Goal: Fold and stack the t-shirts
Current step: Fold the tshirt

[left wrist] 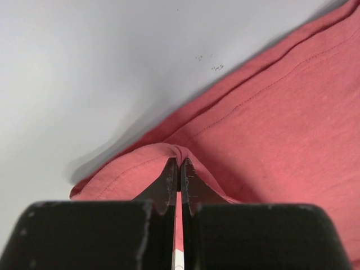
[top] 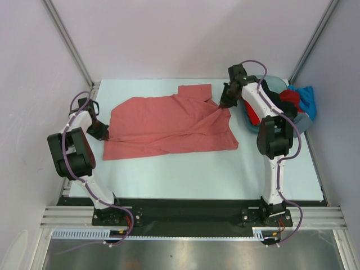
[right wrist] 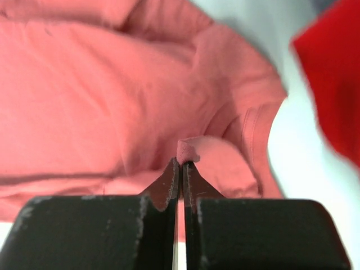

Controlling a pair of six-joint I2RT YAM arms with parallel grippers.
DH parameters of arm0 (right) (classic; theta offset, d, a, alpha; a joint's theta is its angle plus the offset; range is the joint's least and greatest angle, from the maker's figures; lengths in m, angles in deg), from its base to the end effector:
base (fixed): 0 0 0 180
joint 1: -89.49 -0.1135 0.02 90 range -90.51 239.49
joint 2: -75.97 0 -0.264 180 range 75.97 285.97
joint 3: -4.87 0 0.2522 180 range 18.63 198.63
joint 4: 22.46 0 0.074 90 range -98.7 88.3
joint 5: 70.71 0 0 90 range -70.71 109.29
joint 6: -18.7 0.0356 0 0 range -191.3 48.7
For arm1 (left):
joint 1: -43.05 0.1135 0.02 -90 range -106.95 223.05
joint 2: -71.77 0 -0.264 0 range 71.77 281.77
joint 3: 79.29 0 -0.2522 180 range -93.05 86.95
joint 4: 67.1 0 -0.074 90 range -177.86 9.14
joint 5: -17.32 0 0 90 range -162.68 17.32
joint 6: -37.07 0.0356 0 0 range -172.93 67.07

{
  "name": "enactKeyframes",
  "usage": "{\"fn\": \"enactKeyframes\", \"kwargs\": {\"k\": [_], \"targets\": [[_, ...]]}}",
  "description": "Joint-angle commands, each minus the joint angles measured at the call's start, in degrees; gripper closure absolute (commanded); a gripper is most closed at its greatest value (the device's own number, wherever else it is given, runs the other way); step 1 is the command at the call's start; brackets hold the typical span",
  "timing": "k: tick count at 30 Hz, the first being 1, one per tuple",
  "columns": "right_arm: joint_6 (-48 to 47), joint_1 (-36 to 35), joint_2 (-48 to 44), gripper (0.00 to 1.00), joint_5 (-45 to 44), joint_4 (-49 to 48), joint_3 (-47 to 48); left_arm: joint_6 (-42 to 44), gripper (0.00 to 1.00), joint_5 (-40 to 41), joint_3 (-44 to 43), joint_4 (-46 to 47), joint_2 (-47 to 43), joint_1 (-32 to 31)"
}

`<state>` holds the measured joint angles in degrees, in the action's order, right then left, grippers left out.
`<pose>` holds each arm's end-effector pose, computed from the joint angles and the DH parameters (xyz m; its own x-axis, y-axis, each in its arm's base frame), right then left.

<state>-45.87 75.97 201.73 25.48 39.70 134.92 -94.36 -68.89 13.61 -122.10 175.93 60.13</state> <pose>0.4696 0.1169 0.2540 -0.8673 0.2305 -0.4411 0.0933 0.9459 0.3108 0.3429 0.1078 0.1913 -0.4751 -0.8367 -0.2726 -0.8361 0.5257 -0.1567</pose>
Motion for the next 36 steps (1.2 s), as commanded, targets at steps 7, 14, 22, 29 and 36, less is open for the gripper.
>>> {"fn": "enactKeyframes", "kwargs": {"k": [7,14,22,29,36], "targets": [[5.3,-3.9,-21.8,1.00,9.1,-6.0,-31.9,2.3,1.00,-0.9,5.2,1.7,-5.5,0.8],[8.0,-6.2,-26.8,0.91,15.3,-16.9,-49.6,4.6,1.00,-1.0,6.0,2.1,-6.0,0.7],[8.6,-2.1,-32.1,0.35,17.8,-20.8,-56.2,6.0,0.94,-2.8,6.3,1.7,-7.0,0.6],[14.2,-1.3,-35.5,0.46,15.5,-24.3,-61.6,6.5,0.94,-3.3,7.2,1.5,-6.8,0.7],[13.7,0.2,-34.6,0.46,16.0,-24.2,-63.3,6.9,0.95,-3.3,6.4,1.4,-6.4,0.7]]}}
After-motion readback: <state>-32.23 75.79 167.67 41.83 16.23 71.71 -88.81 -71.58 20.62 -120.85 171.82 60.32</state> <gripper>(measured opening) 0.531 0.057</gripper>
